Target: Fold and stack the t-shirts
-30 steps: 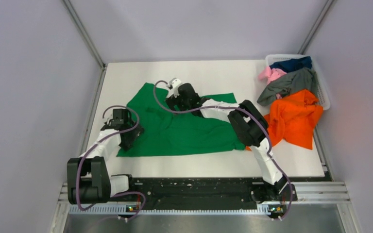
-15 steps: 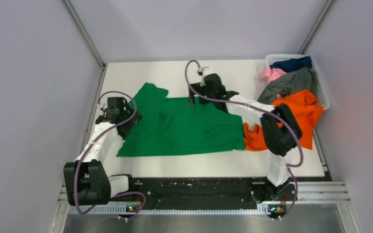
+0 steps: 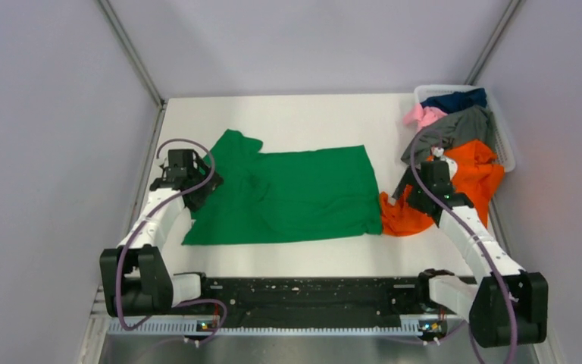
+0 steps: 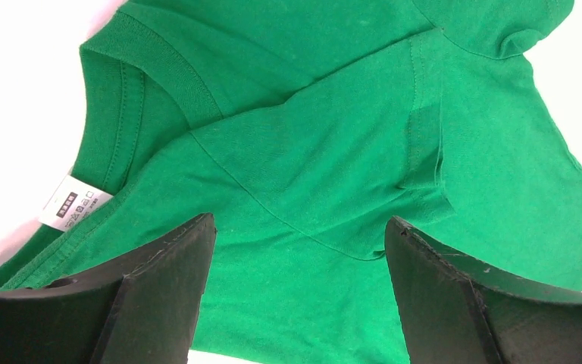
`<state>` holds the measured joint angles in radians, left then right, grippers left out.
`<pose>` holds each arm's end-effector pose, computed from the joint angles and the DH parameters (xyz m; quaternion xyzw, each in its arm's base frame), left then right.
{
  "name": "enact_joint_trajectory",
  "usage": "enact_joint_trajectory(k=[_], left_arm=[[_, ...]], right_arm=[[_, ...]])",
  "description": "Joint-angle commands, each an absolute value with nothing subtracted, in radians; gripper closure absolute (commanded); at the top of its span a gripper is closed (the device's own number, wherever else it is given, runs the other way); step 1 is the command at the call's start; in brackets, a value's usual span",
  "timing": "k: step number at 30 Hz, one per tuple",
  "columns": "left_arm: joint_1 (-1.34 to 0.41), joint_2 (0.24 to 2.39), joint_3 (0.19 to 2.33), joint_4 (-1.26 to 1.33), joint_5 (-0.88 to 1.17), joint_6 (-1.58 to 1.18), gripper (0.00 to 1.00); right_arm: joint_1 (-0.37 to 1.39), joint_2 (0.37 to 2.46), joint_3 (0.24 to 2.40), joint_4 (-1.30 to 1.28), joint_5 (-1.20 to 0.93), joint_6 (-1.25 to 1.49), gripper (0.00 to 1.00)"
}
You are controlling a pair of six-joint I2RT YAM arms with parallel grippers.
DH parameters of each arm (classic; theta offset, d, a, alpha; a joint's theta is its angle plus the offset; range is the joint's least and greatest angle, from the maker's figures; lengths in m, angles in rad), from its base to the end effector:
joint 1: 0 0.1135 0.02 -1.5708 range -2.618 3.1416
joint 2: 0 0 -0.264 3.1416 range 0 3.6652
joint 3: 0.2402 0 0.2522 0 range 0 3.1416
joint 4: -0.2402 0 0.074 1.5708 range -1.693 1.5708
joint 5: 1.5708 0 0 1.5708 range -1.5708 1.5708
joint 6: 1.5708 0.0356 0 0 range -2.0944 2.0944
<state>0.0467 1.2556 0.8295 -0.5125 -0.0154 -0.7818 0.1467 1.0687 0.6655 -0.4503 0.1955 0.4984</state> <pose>0.2505 0.0123 0.2295 -0.3847 0.8691 -0.1049 0.2927 0.2121 0.0244 0.2219 0.1968 0.9115 0.0241 0.3603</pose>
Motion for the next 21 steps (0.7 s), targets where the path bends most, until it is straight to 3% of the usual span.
enact_joint_trajectory(k=[1, 4, 7, 8, 11, 13, 21], left_arm=[[0.046, 1.259, 0.808, -0.465, -0.005, -0.762, 0.13], [0.045, 1.267, 0.803, -0.459, 0.027, -0.766, 0.13], [0.046, 1.270, 0.800, -0.457, 0.032, -0.768, 0.13], [0.046, 1.270, 0.800, -0.459, 0.030, -0.768, 0.13], [0.045, 1.263, 0.804, -0.466, 0.017, -0.766, 0.13], [0.045, 1.262, 0.813, -0.472, 0.016, -0.766, 0.14], [0.046, 1.250, 0.827, -0.474, 0.019, -0.763, 0.14]], right_arm=[[0.034, 1.112, 0.620, -0.424, 0.161, 0.523, 0.01], [0.023, 1.259, 0.636, -0.371, 0.208, 0.551, 0.02], [0.022, 1.382, 0.626, -0.288, 0.227, 0.579, 0.15], [0.020, 1.408, 0.623, -0.272, 0.229, 0.585, 0.25], [0.020, 1.381, 0.631, -0.250, 0.227, 0.580, 0.81], [0.020, 1.305, 0.666, -0.265, 0.288, 0.573, 1.00], [-0.063, 1.165, 1.042, -0.308, 0.390, 0.458, 1.00]])
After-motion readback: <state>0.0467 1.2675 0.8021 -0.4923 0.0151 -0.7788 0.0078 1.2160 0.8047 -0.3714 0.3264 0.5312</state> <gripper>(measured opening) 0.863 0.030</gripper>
